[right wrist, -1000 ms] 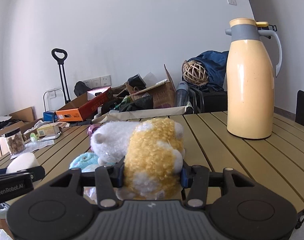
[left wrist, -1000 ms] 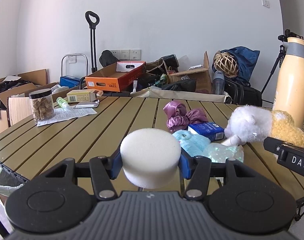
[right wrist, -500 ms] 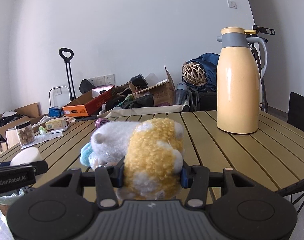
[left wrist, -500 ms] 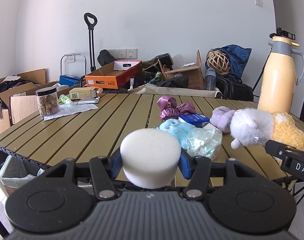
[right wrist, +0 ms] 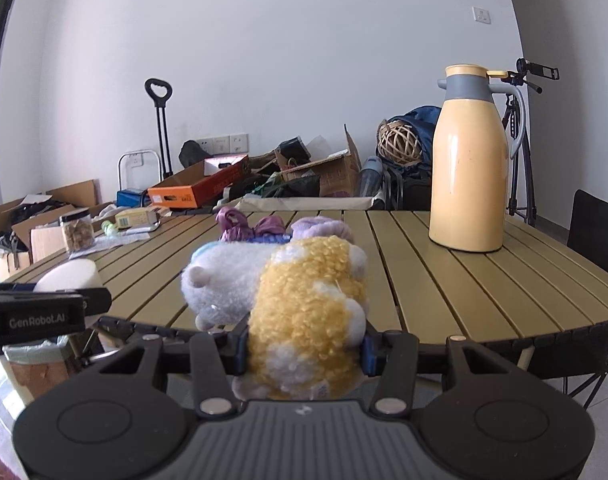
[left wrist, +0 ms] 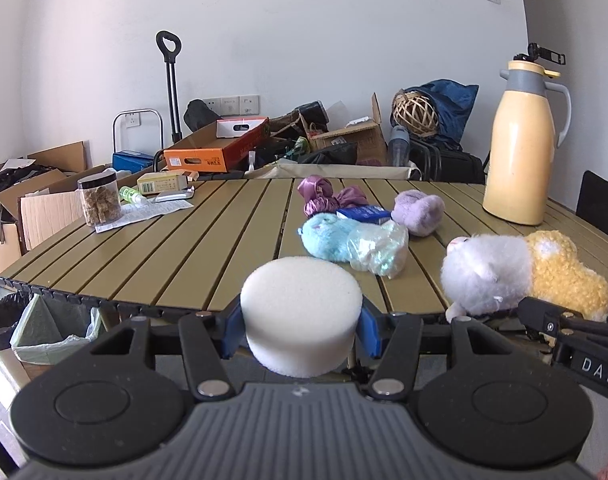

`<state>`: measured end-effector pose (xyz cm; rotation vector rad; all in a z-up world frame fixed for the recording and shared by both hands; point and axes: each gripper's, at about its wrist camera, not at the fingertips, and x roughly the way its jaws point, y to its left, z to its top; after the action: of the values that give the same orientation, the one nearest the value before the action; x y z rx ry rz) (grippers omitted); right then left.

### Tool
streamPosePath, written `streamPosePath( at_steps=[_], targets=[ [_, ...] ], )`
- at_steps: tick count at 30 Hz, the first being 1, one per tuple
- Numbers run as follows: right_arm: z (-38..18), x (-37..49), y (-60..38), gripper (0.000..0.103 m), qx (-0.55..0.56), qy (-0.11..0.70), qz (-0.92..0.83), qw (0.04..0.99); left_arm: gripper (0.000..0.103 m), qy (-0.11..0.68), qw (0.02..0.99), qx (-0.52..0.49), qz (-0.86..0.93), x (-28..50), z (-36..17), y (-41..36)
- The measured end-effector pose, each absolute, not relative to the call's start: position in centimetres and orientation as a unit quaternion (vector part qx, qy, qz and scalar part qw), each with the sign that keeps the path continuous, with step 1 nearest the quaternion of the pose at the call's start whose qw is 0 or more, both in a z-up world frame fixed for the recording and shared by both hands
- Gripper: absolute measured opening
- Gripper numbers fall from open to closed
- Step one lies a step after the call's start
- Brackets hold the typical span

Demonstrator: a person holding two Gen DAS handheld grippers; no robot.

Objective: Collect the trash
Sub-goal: 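Lift the foam cylinder and plush toy and carry both tools toward the bin, then lower the left tool into the bin and open it to drop the foam cylinder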

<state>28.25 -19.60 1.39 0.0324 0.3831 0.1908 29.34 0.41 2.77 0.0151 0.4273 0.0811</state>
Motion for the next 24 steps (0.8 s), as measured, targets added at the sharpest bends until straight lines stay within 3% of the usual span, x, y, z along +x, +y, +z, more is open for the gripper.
streamPosePath(
  at_steps=[24],
  targets=[
    [-6.6, 24.0, -20.6, 0.048, 0.002, 0.313, 0.097, 0.945, 0.056, 0.322, 0.946, 0.032, 0.03, 25.5, -5.3, 0.4]
  ],
)
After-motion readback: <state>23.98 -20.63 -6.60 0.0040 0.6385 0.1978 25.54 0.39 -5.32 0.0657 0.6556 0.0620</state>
